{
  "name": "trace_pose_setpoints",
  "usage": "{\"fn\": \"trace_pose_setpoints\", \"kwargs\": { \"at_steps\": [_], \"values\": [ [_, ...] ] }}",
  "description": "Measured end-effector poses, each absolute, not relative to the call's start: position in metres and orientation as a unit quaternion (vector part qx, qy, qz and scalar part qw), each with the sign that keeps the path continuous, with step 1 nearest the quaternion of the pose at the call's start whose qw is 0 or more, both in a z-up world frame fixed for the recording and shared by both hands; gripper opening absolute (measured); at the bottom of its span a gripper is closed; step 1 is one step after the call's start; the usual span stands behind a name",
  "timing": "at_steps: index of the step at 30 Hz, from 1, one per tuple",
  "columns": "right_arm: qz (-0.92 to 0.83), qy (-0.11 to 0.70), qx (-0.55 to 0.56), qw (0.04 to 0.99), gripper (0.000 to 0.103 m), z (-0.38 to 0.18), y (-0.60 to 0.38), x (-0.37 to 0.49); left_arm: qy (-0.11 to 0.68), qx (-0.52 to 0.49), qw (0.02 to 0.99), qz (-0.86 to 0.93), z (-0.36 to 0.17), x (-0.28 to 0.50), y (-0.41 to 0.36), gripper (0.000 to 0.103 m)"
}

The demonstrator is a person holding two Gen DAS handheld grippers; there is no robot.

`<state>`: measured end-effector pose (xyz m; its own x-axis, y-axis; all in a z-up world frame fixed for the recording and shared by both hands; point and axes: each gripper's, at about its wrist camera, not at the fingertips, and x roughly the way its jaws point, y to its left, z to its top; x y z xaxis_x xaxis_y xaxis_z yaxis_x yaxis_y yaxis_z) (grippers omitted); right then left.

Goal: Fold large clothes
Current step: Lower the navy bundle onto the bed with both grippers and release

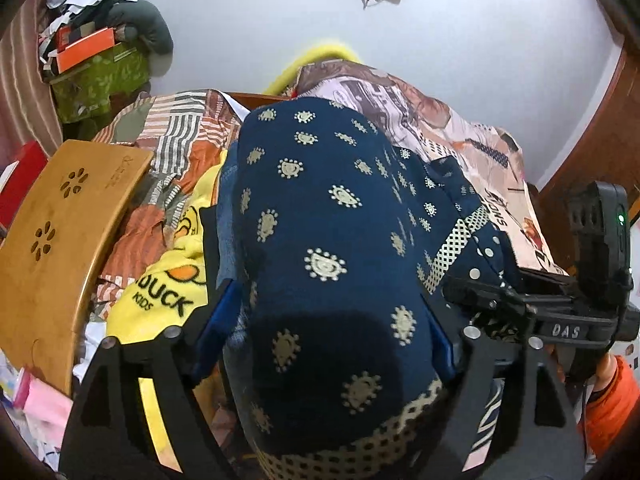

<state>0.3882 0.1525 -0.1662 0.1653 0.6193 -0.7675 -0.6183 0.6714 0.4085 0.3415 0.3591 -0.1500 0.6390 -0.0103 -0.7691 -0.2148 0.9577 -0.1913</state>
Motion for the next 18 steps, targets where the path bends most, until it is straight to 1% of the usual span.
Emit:
{"fn": "trace_pose_setpoints", "kwargs": {
  "at_steps": [2, 4, 8, 13, 18],
  "values": [
    [0.39, 0.494, -0.025, 0.776, 0.068, -0.159, 0.142, 0.377, 0.419, -0.129, 0.897, 0.058, -0.145, 0.332, 0.353, 0.084],
    [0.366, 0.488, -0.032, 0.792, 0.071, -0.151, 0.13, 0.368, 0.416, -0.121, 0.899, 0.062, -0.139, 0.321, 0.346, 0.085],
    [0.343, 0.485, -0.06, 0.802, 0.072, -0.145, 0.109, 0.352, 0.411, -0.102, 0.903, 0.074, -0.132, 0.299, 0.335, 0.088],
    [0.327, 0.482, -0.088, 0.808, 0.072, -0.136, 0.091, 0.334, 0.416, -0.095, 0.9, 0.094, -0.123, 0.275, 0.33, 0.089],
    [0.336, 0.444, -0.066, 0.828, 0.072, -0.099, 0.072, 0.307, 0.393, -0.065, 0.91, 0.118, -0.094, 0.247, 0.315, 0.089]
  ]
}}
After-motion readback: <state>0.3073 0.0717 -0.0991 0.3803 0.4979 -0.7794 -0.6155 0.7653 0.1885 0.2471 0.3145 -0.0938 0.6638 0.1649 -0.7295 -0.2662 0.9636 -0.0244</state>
